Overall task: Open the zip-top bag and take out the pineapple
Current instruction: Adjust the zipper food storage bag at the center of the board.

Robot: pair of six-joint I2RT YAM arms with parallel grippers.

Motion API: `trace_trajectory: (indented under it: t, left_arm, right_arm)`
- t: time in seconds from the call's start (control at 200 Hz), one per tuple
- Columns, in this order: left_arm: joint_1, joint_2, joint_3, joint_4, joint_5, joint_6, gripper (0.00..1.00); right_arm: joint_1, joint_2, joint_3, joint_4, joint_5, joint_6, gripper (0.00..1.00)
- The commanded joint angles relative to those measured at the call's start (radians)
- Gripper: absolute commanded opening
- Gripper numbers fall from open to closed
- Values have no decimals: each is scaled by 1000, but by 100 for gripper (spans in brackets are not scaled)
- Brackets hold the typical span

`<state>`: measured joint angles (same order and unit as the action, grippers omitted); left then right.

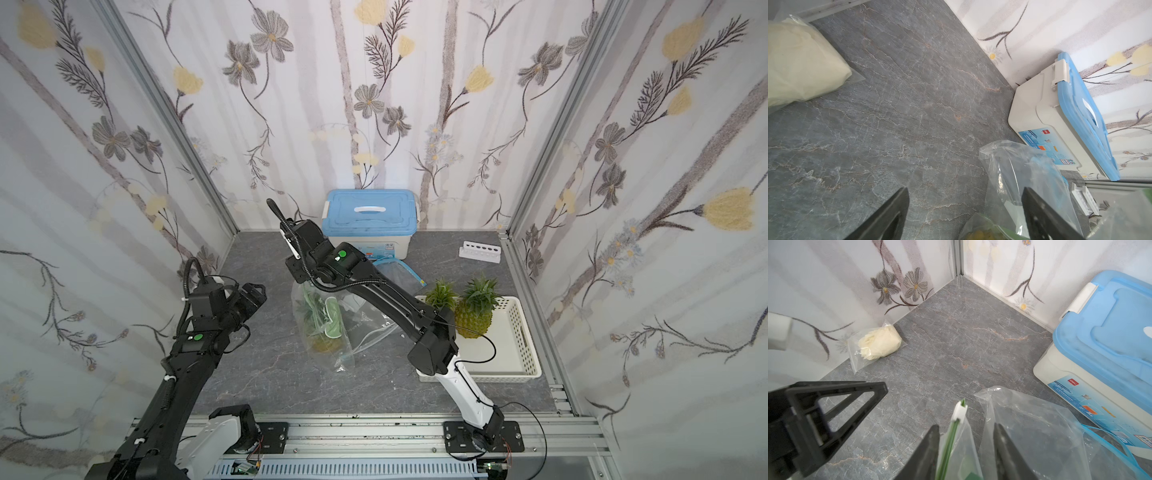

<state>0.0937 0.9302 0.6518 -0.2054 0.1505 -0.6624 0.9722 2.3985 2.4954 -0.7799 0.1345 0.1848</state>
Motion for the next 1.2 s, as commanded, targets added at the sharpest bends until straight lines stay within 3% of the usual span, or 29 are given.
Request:
trace_trajectory:
  t: [0.0,0.515,0.56,0.62,0.669,0.784,0.979,1.194]
  left_arm:
    - [1,7,-12,51,10,-12,88]
    - [1,1,-14,60,38,-14,88]
    - [1,3,-12,59,38,-13,88]
    - [1,3,-11,56,36,-13,88]
    - [1,1,-8,53,35,-13,88]
    - [1,-15,-7,43,28,-13,88]
    - [1,-61,-4,10,22,-8,88]
    - [1,-125,-16,-14,18,-15,88]
  right_arm:
    - [26,-39,2,-30,5,-5,47]
    - [71,-29,-50,-150,81,84,50]
    - [67,-26,-50,-150,72,84,46]
    - [63,-25,-50,-156,54,81,25]
    - [60,-34,-56,-166,41,78,13]
    - [61,-100,-139,-147,38,52,0]
    - [60,-306,-380,-11,-110,-74,0]
    - [40,-436,-461,11,-333,-203,0]
